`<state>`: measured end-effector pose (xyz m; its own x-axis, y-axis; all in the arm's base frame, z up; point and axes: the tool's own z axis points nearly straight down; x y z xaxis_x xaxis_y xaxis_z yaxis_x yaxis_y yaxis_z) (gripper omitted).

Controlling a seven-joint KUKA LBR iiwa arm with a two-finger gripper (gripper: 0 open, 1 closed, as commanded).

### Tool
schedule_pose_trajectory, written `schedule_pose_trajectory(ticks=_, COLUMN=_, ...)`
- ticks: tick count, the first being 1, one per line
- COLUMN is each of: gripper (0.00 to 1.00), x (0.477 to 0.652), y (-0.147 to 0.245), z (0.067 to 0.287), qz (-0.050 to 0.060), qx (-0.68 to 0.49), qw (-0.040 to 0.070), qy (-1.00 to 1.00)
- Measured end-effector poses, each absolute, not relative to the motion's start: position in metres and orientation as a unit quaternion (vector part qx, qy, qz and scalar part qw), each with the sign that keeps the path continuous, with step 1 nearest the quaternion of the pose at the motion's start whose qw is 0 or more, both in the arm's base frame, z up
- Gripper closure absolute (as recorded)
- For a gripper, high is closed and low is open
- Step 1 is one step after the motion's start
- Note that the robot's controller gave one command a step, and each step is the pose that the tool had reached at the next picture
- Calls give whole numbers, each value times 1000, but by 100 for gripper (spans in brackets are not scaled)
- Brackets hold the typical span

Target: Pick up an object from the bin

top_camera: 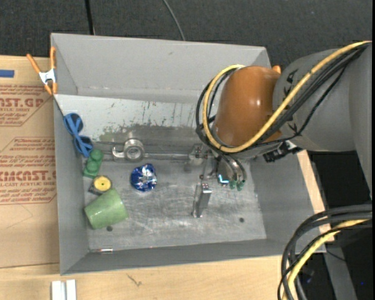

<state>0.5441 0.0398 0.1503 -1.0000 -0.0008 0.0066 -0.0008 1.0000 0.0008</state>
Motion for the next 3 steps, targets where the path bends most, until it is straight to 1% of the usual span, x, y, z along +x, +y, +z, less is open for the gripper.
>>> schedule_pose_trajectory(ticks=1, gripper=0, x=578, y=100, z=93, qz=-1, qx=63, qw=0, qy=-998)
schedule_pose_trajectory(ticks=2, gripper=0, x=556, y=143, z=73, qz=-2, qx=-15, qw=-6, qy=-1000)
schedule_pose_trajectory(ticks=3, gripper=100, x=556, y=143, z=73, qz=-2, qx=-15, qw=-6, qy=-1000)
